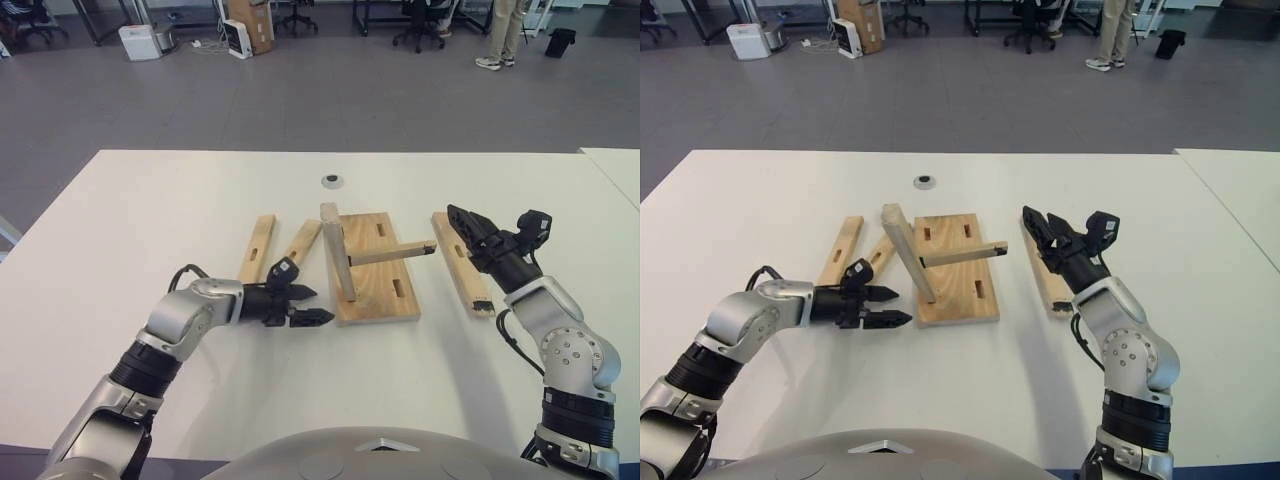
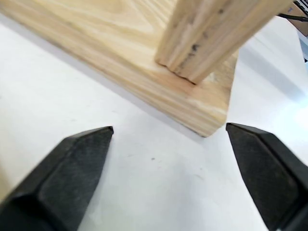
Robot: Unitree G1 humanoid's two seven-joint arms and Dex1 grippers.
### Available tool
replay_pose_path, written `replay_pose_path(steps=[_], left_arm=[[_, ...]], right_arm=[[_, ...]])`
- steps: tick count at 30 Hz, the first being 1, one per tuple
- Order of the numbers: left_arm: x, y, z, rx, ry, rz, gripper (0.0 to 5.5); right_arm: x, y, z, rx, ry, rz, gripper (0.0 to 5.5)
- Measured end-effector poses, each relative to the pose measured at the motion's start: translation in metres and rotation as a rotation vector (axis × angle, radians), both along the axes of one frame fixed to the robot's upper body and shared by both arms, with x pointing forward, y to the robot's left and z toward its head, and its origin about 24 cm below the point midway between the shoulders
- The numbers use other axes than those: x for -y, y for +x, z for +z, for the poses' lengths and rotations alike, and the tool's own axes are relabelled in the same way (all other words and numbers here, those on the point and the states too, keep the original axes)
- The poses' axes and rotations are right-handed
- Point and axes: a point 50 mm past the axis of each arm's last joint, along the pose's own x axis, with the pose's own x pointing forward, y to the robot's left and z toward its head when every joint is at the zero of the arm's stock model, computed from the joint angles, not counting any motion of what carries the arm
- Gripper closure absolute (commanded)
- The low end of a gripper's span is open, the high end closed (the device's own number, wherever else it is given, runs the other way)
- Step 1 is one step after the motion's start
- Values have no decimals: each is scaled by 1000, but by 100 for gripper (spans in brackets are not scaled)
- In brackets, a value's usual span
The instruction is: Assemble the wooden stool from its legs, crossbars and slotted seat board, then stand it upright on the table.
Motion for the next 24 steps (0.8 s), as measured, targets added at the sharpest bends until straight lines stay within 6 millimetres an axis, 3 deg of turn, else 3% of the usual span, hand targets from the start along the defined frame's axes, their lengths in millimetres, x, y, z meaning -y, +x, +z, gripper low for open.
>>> replay_pose_path(steps=[3, 7, 12, 21, 24], left_arm=[[-13, 2, 14, 76, 6, 86, 28], [-36, 21, 27, 293, 11, 257, 23], [-47, 26, -7, 396, 231, 255, 23], [-40, 27, -12, 393, 181, 237, 23], [-35, 23, -13, 423, 263, 126, 23]], right_arm=[[0, -1, 0, 0, -2, -4, 186], [-1, -7, -9, -28, 6, -15, 186], [-6, -7, -11, -27, 15, -10, 186], [-6, -7, -13, -34, 9, -24, 186], [-5, -10, -17, -42, 12, -43, 186]])
